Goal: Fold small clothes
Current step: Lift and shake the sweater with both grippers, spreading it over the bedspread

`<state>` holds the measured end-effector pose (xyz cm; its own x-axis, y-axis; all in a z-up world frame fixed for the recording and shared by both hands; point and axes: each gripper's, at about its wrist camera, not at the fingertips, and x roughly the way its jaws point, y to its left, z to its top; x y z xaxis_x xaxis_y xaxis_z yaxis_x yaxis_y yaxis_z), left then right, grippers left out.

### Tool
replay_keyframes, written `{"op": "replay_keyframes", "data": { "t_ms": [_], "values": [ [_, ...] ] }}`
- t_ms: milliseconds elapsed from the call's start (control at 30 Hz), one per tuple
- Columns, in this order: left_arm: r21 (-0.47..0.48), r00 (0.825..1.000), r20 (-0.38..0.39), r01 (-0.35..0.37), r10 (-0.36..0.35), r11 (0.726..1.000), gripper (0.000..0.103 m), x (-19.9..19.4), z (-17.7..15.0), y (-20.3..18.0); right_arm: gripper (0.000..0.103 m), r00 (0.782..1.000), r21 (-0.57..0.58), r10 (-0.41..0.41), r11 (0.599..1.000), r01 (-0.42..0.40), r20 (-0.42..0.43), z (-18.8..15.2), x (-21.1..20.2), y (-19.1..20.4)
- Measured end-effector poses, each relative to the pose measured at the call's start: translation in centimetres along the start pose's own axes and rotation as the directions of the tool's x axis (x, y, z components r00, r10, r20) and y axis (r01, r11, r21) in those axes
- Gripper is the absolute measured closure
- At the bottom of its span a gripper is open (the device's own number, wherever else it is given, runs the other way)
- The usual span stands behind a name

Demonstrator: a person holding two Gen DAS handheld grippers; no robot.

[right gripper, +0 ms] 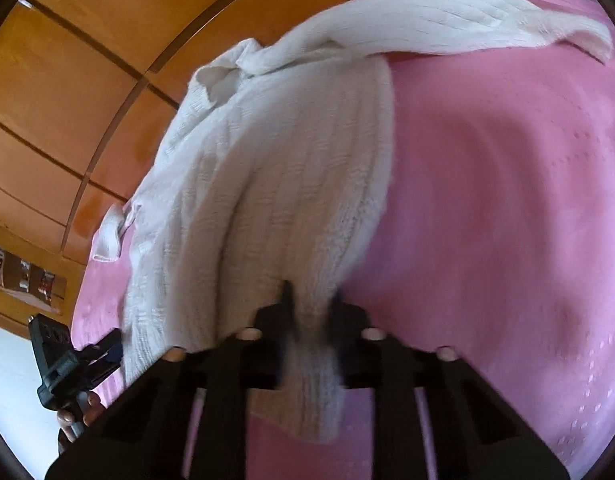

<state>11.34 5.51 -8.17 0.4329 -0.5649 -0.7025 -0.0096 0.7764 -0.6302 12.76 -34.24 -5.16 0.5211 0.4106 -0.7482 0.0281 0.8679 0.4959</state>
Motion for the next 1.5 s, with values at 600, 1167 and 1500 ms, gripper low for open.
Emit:
{"op": "replay_keyframes", "data": {
  "t_ms": [600,1167,1500],
  "values": [
    [0.01,0.981,0.184,-0.058,0.055,0.998,0.097,-16.3,-5.0,1.9,0.099,0.984,-0.18,-0.057,0.98,0.088,0.168,-9.1,-15.7,1.2],
    [-0.199,0.906,0.261,-0.287,0.333,0.937,0.039,-15.4,-4.0,8.5,0.039,0.978,-0.218,-0.166,0.957,0.19,0.125,-10.5,-8.0,3.3],
    [-0.381,0.868,0.296,-0.276,0.399,0.882,0.039,-15.6,4.1,13.6,0.033,0.997,-0.384,-0.075,0.921,0.066,-0.008,-11.0,2.5,13.2]
  ]
}}
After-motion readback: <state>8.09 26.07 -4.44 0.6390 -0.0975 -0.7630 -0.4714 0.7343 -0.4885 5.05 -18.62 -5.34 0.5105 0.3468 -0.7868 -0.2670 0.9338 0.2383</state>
